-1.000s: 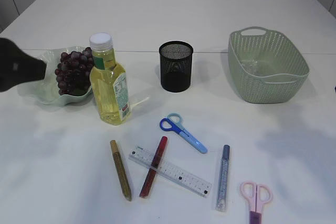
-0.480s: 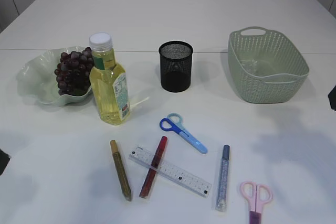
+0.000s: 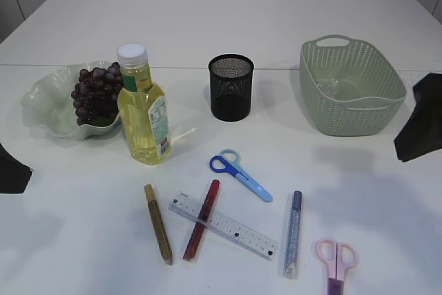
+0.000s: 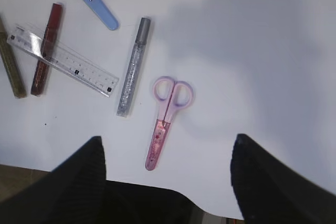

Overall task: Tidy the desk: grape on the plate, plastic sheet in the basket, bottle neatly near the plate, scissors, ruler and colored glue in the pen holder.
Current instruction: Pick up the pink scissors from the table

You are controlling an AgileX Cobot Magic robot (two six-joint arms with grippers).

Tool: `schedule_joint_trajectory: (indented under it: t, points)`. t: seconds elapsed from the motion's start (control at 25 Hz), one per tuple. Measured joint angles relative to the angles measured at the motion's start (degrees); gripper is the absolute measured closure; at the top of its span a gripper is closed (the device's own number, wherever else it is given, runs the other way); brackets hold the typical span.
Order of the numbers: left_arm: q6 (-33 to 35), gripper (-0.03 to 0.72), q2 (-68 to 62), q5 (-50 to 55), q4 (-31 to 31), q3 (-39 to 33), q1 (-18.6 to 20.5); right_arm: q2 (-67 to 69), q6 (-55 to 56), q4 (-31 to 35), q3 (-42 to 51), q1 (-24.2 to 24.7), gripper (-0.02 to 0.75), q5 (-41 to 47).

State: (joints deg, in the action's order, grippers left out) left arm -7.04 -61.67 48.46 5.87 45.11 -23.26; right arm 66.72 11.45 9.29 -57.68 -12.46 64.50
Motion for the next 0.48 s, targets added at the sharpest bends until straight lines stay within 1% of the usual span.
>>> schedule_joint_trajectory:
  t: [0.12,0.2,0.32,0.48]
  points:
    - [-0.1,0.190,0.0,-0.1,0.0,0.0,0.0,0.0,9.4,-5.9,0.0,-6.0,0.163,-0.8]
    - [-1.3,0.190,-0.4,0.1,0.0,0.0,0.0,0.0,16.6,-9.3,0.0,-8.4,0.163,-1.7]
    - [-5.0,0.190,-3.5,0.3,-0.9,0.0,0.0,0.5,22.9,-11.6,0.0,-9.6,0.163,-2.6]
    - [-6.2,0.190,-9.4,-0.1,-1.1,0.0,0.0,3.1,25.5,-11.6,0.0,-9.7,0.163,-1.4]
